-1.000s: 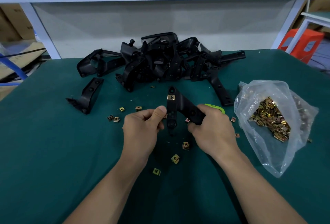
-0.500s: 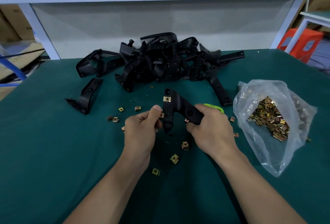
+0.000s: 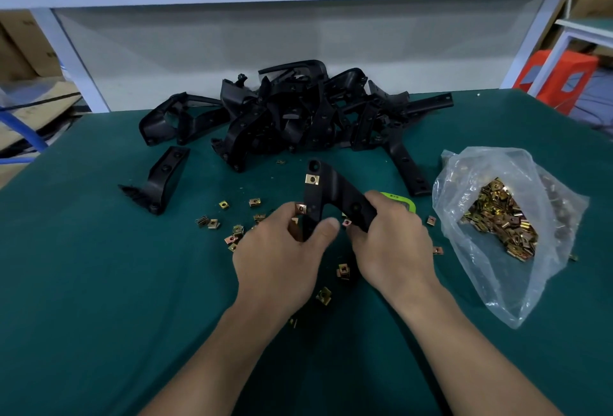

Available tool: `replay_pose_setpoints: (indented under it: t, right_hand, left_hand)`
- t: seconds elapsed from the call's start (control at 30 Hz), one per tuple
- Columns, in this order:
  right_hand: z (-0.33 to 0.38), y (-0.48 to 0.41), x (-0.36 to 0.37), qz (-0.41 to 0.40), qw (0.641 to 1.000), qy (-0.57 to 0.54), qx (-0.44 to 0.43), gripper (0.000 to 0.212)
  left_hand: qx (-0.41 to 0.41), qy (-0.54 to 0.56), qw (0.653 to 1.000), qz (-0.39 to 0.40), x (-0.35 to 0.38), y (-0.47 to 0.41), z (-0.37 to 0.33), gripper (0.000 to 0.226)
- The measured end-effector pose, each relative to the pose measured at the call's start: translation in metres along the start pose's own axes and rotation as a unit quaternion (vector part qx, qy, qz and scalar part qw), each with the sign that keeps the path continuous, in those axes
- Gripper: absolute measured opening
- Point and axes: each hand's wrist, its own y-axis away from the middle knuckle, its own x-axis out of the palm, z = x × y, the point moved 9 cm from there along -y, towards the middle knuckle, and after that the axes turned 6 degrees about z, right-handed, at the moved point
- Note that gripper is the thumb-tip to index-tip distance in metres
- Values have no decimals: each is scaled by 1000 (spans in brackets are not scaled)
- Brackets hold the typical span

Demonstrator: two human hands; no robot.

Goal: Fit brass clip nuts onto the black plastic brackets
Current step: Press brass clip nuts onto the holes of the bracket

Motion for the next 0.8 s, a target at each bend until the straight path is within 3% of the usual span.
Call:
replay_pose_setpoints:
  t: [0.07, 0.17, 0.5, 0.63, 0.8]
  right_hand:
    - [1, 1, -2, -8, 1000, 11, -4, 15]
    - [6, 4, 0, -13, 1000, 10, -17, 16]
    - [6, 4, 5, 11, 1000, 13, -12, 16]
    - [9, 5, 3, 21, 1000, 8, -17, 19]
    - [32, 19, -6, 79, 996, -21, -47, 23]
  left_hand:
    - [0, -52, 998, -19, -1, 1, -3, 38]
    - [-17, -45, 998, -48, -4, 2, 1, 33]
    - [-4, -61, 996, -57, -3, 1, 2, 40]
    - [-9, -89, 993, -71, -8, 0, 1, 53]
    - [26, 1, 998, -56, -19, -8, -2, 46]
